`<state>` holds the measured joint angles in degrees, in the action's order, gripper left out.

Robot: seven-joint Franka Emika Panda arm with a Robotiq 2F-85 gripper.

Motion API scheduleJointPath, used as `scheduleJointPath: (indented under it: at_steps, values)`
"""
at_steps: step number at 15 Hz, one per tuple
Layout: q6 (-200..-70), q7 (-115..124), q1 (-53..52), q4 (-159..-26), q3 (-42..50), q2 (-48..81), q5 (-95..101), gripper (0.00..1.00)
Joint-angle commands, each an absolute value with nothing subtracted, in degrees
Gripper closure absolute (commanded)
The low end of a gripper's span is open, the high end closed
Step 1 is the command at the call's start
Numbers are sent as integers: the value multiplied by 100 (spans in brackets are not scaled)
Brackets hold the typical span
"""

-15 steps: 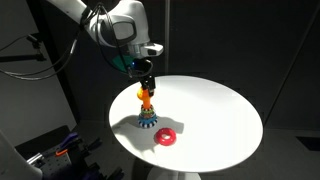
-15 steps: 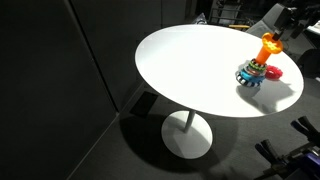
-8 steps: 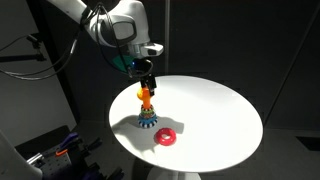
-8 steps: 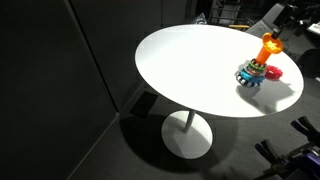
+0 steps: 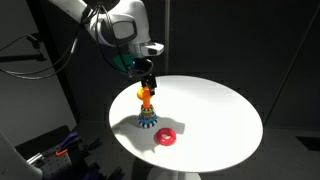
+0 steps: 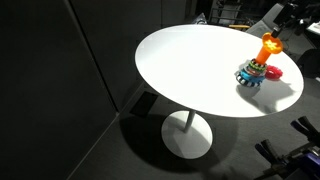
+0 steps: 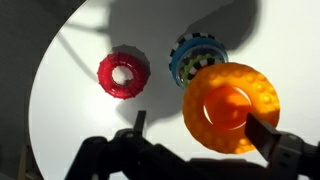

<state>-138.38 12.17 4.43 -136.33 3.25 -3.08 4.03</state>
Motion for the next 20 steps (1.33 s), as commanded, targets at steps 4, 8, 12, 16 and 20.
scheduleJointPath:
  at_steps: [4,8,12,16,20]
  values:
    - [-13714,1285,453,-13504,355,-356,255,0]
    - [-13705,1311,454,-13479,361,-367,242,0]
    - [-13685,1390,451,-13440,356,-348,212,0]
    - [-13642,1559,448,-13394,350,-354,176,0]
    - [-13558,1747,448,-13343,344,-368,125,0]
